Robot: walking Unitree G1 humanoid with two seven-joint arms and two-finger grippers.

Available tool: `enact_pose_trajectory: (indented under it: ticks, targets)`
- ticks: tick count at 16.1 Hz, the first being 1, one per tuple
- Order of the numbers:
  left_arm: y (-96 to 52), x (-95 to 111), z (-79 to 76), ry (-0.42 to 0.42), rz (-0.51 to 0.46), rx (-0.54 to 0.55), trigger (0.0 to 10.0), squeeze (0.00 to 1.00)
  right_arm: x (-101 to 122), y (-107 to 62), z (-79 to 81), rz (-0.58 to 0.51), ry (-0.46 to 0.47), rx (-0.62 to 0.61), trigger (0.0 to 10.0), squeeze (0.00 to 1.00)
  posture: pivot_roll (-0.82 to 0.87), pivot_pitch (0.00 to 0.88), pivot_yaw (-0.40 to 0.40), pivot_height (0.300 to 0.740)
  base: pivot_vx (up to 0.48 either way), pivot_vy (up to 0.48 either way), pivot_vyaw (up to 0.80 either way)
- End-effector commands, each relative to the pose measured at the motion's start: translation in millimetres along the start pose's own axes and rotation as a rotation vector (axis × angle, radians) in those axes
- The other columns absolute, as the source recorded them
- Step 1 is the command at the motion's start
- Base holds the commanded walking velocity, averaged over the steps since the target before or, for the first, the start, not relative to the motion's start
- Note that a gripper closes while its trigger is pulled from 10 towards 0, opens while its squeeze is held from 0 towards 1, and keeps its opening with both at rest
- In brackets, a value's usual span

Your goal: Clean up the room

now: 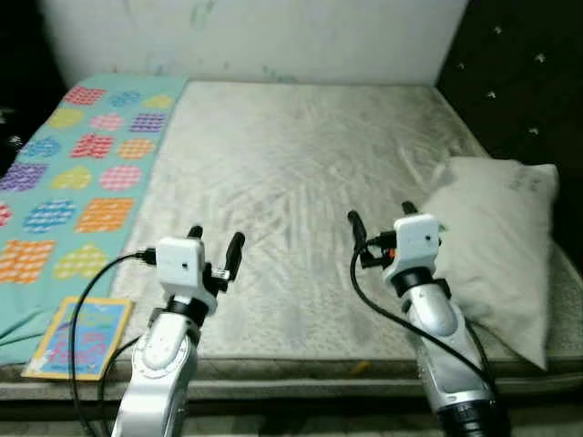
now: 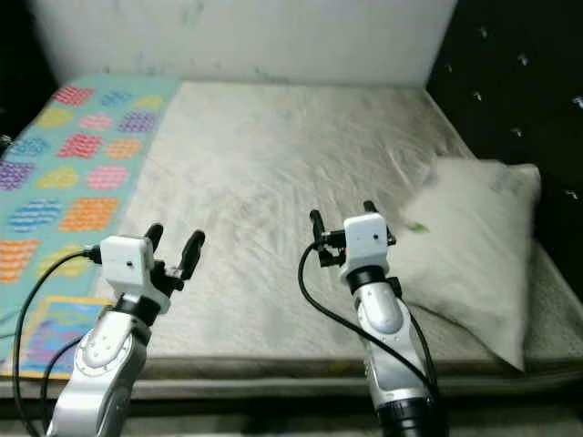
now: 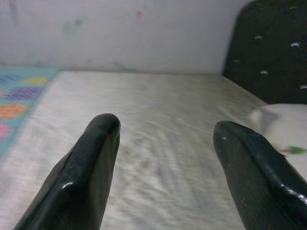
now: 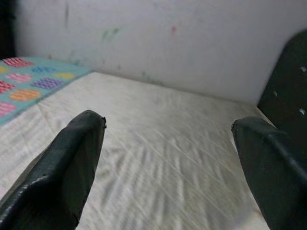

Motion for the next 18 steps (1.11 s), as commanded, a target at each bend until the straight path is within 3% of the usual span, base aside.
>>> enact_pose_trajectory:
  ticks: [1, 5, 9, 18]
  targets:
    - [-0.2, 2.1, -3.0, 0.009, -0.007, -0.009, 10.0, 0.00, 2.9, 0.7, -3.2, -0.006, 0.009, -0.009, 10.0, 0.00, -0.04, 0.099, -0.048, 0.740, 0.000, -0.319, 0.00]
    - [1.2, 3.4, -1.8, 0.007, -0.010, -0.005, 10.0, 0.00, 4.0, 1.5, 1.0, -0.010, 0.033, -0.001, 10.0, 0.00, -0.04, 0.100, -0.034, 0.740, 0.000, -0.313, 0.00]
    - [4.6, 6.1, 0.9, -0.008, -0.014, 0.005, 10.0, 0.00, 1.8, -0.7, 3.4, -0.003, 0.049, -0.012, 10.0, 0.00, -0.03, 0.101, -0.028, 0.740, 0.000, 0.000, 0.00]
    - [-3.3, 5.4, 3.9, -0.028, -0.034, 0.081, 10.0, 0.00, 4.1, 9.5, 14.6, -0.003, 0.033, 0.077, 10.0, 0.00, 0.00, 0.109, -0.106, 0.740, 0.000, 0.000, 0.00]
Point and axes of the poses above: a point about 5 cm out from each wrist's last joint towards the gripper, its own y axis pointing out of the wrist towards the gripper, its own x axis along the axis of the wrist's last joint, z = x × y, the point moved 3 cm from there along y, pointing out of the wrist towards the gripper, and after that the axes turned 7 degrees about -y, right-handed, at the moved point
